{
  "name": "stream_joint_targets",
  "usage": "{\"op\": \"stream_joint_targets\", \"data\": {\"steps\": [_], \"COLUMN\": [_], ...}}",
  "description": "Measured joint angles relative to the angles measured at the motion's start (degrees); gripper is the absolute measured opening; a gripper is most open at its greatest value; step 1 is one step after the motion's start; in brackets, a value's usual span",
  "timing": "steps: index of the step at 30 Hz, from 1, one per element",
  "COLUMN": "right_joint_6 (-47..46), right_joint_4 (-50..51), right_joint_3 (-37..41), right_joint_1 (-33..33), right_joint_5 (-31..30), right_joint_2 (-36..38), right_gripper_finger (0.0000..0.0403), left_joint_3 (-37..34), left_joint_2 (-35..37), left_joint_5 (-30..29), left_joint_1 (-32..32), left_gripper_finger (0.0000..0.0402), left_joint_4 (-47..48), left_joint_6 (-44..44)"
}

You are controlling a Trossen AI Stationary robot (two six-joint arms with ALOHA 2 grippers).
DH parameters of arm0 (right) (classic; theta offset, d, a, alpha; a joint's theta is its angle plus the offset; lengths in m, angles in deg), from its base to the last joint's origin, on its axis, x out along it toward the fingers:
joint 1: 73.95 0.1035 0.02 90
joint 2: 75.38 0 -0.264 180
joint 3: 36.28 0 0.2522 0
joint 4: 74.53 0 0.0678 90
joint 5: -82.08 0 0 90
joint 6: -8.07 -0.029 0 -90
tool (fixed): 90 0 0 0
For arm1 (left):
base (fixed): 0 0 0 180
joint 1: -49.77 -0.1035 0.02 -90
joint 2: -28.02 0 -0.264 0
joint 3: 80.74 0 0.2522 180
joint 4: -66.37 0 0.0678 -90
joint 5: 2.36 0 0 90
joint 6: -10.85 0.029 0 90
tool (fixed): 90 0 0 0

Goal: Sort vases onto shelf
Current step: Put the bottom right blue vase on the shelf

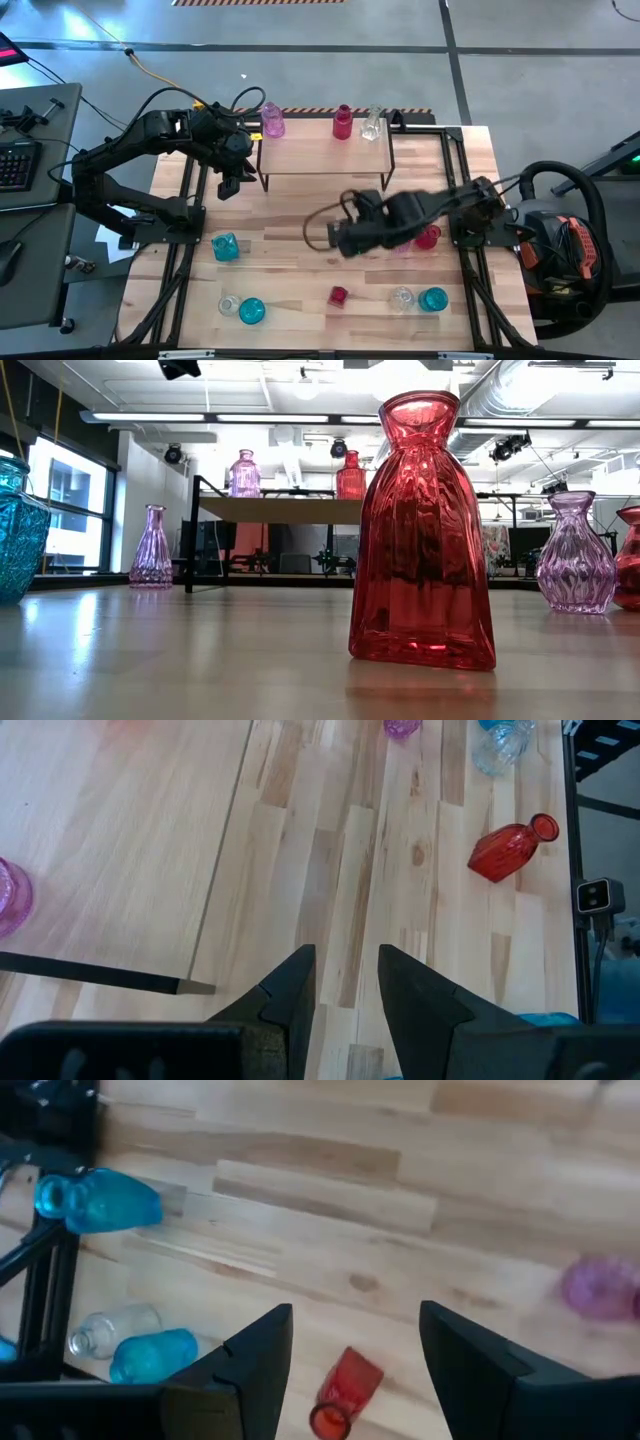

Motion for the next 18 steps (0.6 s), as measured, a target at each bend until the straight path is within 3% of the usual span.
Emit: {"op": "stream_joint_targets", "data": {"steps": [6,12,18], "right_joint_6": [-13.06,-23.48,-28.35], "right_joint_4": [-0.13,-0.02,-0.01], "right_joint_3": [4.00,13.23,21.66], "right_joint_1": [5.50,10.55,15.54], "right_joint_5": [-0.21,1.53,4.93], "right_joint_2": [0.26,3.94,8.91], "right_gripper_finger": [0.0199,0.0199,0.0199], "left_joint_3": [0.00,0.00,0.00], "left_joint_2": [0.00,0.01,0.02], "left_joint_5": [-0.01,-0.01,0.01], "left_joint_1": [0.01,0.01,0.02], "left_gripper_finger": [0.0104,0.0104,0.0104], "left_joint_4": [0.00,0.00,0.00], "left_joint_6": [0.00,0.00,0.00]}}
